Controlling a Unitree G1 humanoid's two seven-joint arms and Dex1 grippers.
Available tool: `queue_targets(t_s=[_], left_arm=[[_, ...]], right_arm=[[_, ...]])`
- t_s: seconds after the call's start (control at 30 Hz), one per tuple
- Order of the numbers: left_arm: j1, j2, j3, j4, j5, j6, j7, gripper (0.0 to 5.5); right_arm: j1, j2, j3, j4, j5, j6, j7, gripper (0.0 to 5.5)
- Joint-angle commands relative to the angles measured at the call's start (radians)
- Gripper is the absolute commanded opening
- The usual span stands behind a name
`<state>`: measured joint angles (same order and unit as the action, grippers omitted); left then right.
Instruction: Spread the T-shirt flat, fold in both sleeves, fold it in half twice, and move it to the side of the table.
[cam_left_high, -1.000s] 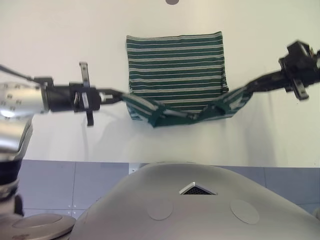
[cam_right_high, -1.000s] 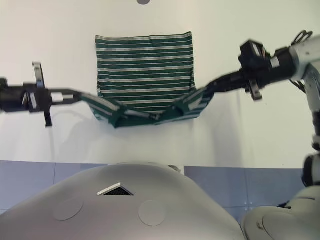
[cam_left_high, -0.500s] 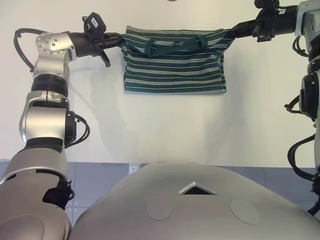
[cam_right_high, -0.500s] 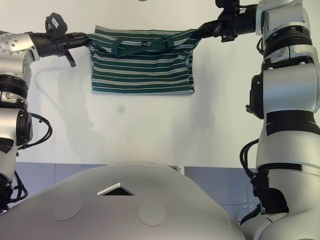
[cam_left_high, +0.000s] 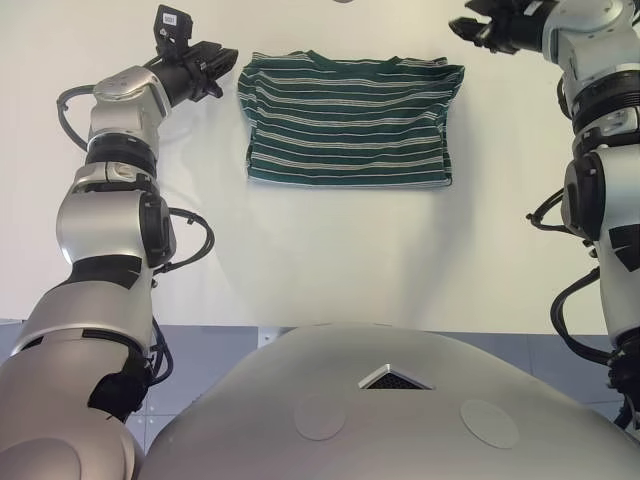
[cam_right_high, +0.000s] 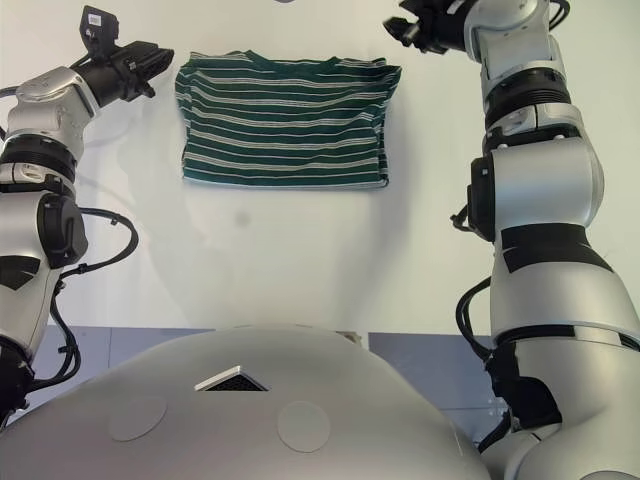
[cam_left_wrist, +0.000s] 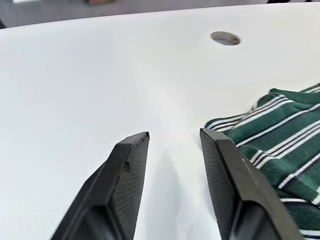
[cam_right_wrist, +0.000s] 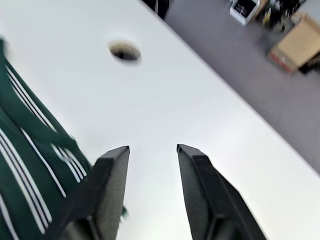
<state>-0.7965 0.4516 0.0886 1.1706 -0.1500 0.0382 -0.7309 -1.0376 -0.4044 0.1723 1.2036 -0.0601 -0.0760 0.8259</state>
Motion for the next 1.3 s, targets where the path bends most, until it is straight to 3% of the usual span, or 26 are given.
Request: queue_targets(t_s=[0.03, 0.13, 0.2, 0.33, 0.43, 0.5, 0.67, 0.83, 0.93, 1.1, 1.3], left_arm=[[0.097, 0.012, 0.055, -0.223, -0.042, -0.034, 0.025, 2.37], [0.228, -0.008, 0.105, -0.488, -0.087, -0.004, 0.085, 2.37], [0.335, -0.005, 0.123, -0.677, -0.076, 0.02, 0.16, 2.37], [0.448, 0.003, 0.131, -0.958, -0.049, 0.084, 0.269, 2.37], [0.516, 0.013, 0.102, -1.095, 0.005, 0.115, 0.316, 2.37], [0.561, 0.003, 0.073, -1.164, 0.038, 0.124, 0.336, 2.37], [0.592, -0.023, 0.028, -1.254, 0.075, 0.15, 0.375, 2.37], [0.6, -0.027, 0.018, -1.26, 0.083, 0.162, 0.38, 2.37], [0.619, -0.036, 0.014, -1.279, 0.086, 0.174, 0.389, 2.37], [0.644, -0.038, -0.015, -1.319, 0.112, 0.182, 0.394, 2.37], [0.763, 0.092, -0.115, -1.518, 0.152, 0.173, 0.227, 2.37]], right_arm=[[0.163, 0.126, 0.014, -0.308, 0.101, 0.043, 0.165, 1.77], [0.358, 0.126, 0.147, -0.55, 0.036, 0.079, 0.236, 1.77], [0.484, 0.066, 0.269, -0.696, -0.073, 0.084, 0.261, 1.77], [0.604, -0.059, 0.376, -0.91, -0.22, 0.054, 0.26, 1.77], [0.618, -0.243, 0.333, -0.997, -0.226, -0.007, 0.324, 1.77], [0.495, -0.288, 0.278, -0.843, -0.257, -0.079, 0.235, 1.77], [0.34, -0.106, 0.197, -0.673, -0.207, -0.082, 0.037, 1.77], [0.429, 0.131, 0.264, -0.511, -0.247, -0.007, -0.115, 1.77], [0.542, 0.17, 0.334, -0.582, -0.22, 0.013, -0.021, 1.77], [0.741, 0.049, 0.375, -1.008, 0.017, 0.04, 0.286, 1.77], [0.729, -0.19, 0.155, -1.22, 0.189, 0.054, 0.416, 1.77]])
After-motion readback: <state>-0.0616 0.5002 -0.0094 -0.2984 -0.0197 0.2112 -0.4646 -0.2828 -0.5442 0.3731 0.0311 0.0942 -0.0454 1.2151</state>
